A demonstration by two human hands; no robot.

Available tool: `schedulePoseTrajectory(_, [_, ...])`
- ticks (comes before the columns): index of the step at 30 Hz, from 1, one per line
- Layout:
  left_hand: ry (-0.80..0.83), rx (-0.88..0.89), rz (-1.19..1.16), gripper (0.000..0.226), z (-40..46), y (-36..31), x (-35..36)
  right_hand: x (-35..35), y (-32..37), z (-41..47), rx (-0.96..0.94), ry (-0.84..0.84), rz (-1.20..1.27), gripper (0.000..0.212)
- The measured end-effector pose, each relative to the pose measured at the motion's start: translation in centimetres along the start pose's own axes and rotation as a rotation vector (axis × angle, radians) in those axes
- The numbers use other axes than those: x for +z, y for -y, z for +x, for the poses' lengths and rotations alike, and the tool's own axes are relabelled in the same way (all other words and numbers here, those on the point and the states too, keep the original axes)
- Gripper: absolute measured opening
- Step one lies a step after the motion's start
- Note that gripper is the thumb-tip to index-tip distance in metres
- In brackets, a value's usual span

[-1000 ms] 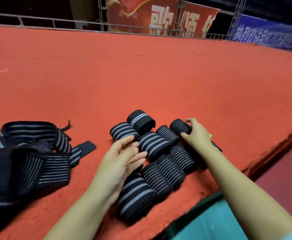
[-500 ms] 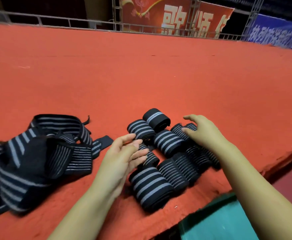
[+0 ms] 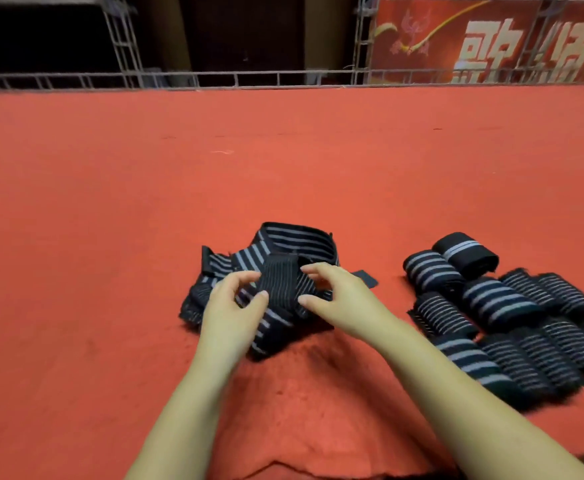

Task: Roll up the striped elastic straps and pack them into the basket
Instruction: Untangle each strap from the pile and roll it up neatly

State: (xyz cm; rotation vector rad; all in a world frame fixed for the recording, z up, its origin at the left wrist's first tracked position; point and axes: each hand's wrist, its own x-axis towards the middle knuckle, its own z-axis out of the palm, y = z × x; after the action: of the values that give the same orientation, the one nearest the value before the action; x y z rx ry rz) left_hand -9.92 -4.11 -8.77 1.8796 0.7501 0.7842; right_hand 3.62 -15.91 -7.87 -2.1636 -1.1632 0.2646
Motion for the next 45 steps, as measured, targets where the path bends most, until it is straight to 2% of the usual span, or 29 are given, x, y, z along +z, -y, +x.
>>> schedulePoseTrajectory(2, [0.072, -0.015, 0.154, 0.035, 0.2, 2.1, -0.7, 1.5, 0.9, 1.2, 0.062, -0.042, 0.032, 0.059])
schedulePoseTrajectory(5, [0.201, -0.011, 0.227, 0.049, -0.1, 3.9, -0.5, 3.4, 1.5, 2.5, 0.159, -0.136, 0.105, 0.064])
schedulePoseTrajectory(8, [0.258, -0.030, 0.219, 0.054, -0.4, 4.0, -0.2, 4.5, 2.0, 3.1, 0.246, -0.264, 0.290, 0.040])
schedulePoseTrajectory(10, [0.252, -0.022, 0.245, 0.063, -0.5, 3.7, 0.0, 4.6, 2.5, 3.1, 0.218, -0.341, 0.350, 0.020])
schedulePoseTrajectory(13, [0.264, 0.020, 0.318, 0.071, -0.6, 2.9, 0.2, 3.1, 3.4, 2.4, 0.102, -0.485, 0.401, 0.017])
schedulePoseTrajectory(18, [0.232, 0.004, 0.260, 0.046, -0.3, 2.2, 0.8, -2.7, 5.4, 0.6, -0.123, -0.675, 0.426, 0.023])
schedulePoseTrajectory(20, [0.170, 0.005, 0.131, 0.033, -0.5, 1.5, 0.8, -4.7, 6.2, 0.0, -0.186, -0.731, 0.442, 0.028])
schedulePoseTrajectory(22, [0.134, -0.100, -0.165, 0.023, -1.0, 0.0, 0.5, -6.0, 7.0, -0.5, -0.211, -0.782, 0.445, 0.028])
schedulePoseTrajectory(26, [0.308, -0.463, -0.893, 0.049, -1.2, -2.6, -1.0, -6.2, 7.9, -1.3, -0.256, -0.731, 0.636, 0.022])
schedulePoseTrajectory(28, [0.403, -0.568, -1.092, 0.061, -1.2, -3.0, -1.9, -5.4, 8.0, -2.0, -0.215, -0.683, 0.723, 0.020])
schedulePoseTrajectory(30, [0.509, -0.604, -1.182, 0.069, -1.4, -3.4, -2.4, -3.9, 8.0, -3.0, -0.162, -0.601, 0.872, 0.023])
schedulePoseTrajectory(33, [0.519, -0.598, -1.168, 0.069, -1.6, -3.4, -2.7, -0.8, 7.6, -5.3, -0.104, -0.364, 1.069, 0.027])
schedulePoseTrajectory(35, [0.458, -0.577, -1.105, 0.051, -1.7, -3.1, -2.8, 1.5, 7.1, -7.0, -0.071, -0.222, 1.046, 0.024])
schedulePoseTrajectory(37, [0.329, -0.518, -0.991, 0.031, -1.7, -2.5, -2.8, 3.2, 6.2, -8.3, -0.007, -0.164, 0.997, 0.023])
schedulePoseTrajectory(40, [0.238, -0.359, -0.736, 0.044, -2.2, -1.3, -2.8, 3.8, 4.6, -9.0, 0.126, -0.259, 1.010, 0.026])
schedulePoseTrajectory(43, [0.215, -0.270, -0.589, 0.045, -3.1, -0.2, -3.1, 3.8, 2.6, -8.3, 0.264, -0.405, 0.996, 0.014])
schedulePoseTrajectory(45, [0.208, -0.251, -0.524, 0.047, -3.6, 0.6, -3.3, 4.4, 1.5, -7.6, 0.319, -0.397, 0.929, 0.009])
